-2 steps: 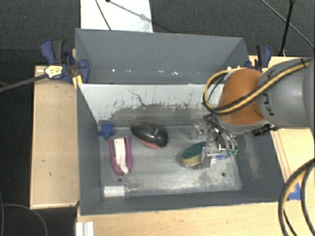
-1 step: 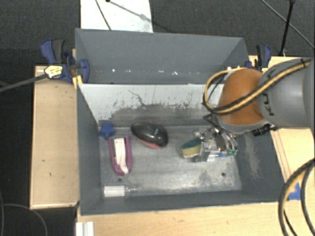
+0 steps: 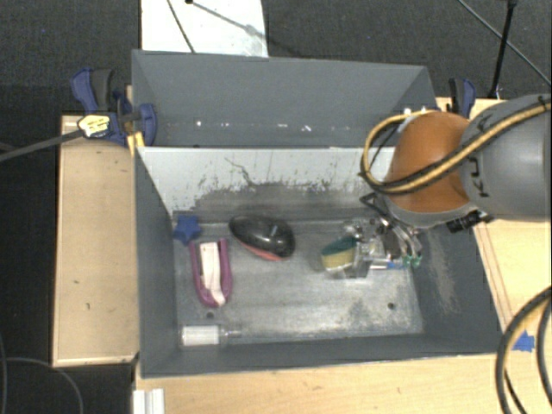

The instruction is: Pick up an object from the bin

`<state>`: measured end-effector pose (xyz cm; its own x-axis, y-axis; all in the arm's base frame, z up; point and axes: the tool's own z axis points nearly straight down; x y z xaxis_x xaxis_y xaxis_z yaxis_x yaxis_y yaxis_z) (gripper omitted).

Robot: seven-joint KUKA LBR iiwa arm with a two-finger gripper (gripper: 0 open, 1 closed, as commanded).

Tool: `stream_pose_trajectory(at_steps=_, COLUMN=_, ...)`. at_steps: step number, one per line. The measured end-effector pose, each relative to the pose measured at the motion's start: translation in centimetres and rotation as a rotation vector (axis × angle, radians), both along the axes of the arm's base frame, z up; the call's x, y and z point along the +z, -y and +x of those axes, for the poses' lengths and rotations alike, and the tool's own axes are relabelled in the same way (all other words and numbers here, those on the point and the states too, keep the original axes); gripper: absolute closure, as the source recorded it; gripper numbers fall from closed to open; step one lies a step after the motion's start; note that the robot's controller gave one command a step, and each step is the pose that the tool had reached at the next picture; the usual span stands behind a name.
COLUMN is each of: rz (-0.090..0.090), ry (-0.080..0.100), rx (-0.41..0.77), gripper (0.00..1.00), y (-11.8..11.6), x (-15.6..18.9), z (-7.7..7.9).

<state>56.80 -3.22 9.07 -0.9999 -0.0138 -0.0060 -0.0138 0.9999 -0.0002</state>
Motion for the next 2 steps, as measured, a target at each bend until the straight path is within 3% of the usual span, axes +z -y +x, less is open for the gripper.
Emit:
stream_pose_trajectory(at_steps=1, rz=0.0, ry=0.001, rx=0.001, gripper=1.0, y=0.0, x=2.2, z=0.1)
stream_pose_trajectory(at_steps=2, rz=-0.001, ry=0.003, rx=0.002, gripper=1.0, y=0.0, x=7.8, z=0.3)
